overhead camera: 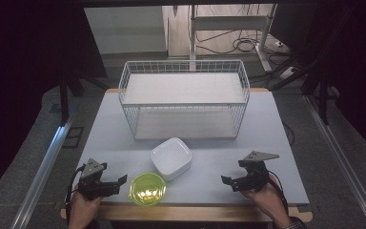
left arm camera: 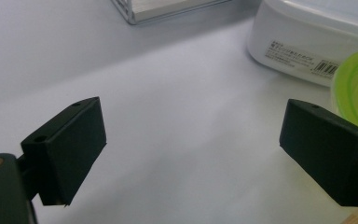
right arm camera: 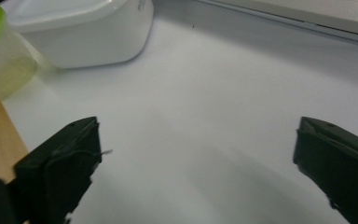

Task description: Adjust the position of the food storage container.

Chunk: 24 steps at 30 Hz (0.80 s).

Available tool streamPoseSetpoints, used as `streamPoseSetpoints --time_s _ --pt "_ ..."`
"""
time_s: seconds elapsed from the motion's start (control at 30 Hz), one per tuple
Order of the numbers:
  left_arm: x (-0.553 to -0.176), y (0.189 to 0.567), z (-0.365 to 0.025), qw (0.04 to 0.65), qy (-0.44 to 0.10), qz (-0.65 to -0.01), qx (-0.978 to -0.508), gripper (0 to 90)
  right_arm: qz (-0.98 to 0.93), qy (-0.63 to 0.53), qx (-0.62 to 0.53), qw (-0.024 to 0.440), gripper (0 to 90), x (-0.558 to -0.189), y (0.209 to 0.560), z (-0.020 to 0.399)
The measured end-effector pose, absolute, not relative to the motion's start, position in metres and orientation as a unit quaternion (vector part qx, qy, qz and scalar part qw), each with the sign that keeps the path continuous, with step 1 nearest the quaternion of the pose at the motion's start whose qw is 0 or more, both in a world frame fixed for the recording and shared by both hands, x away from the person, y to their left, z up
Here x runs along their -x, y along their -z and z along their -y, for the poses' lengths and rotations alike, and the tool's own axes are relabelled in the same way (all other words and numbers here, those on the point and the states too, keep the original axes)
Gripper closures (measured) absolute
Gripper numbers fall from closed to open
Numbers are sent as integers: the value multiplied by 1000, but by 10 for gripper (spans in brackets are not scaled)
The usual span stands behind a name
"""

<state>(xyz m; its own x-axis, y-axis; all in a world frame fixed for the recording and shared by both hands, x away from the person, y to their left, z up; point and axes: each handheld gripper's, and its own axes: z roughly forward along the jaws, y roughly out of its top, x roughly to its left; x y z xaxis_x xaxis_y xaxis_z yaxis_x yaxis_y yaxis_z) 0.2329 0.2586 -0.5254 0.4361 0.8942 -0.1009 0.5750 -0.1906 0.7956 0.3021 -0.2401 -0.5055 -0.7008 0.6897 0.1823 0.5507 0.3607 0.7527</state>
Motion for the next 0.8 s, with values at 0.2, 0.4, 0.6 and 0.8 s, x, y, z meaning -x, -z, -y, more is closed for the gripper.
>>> streamPoseSetpoints --time_s 0.2,0.4,0.6,0.8 --pt "-233 527 -259 397 -200 -491 -750 63 -822 -411 -387 79 81 -302 505 239" --pt "-234 527 -259 397 -198 -493 -749 62 -816 -418 -392 72 174 -303 504 241" --pt "-233 526 -260 401 -197 -494 -746 64 -825 -417 -374 71 247 -301 503 237" --pt "-233 523 -258 403 -190 -499 -743 53 -834 -405 -368 68 257 -300 506 234"
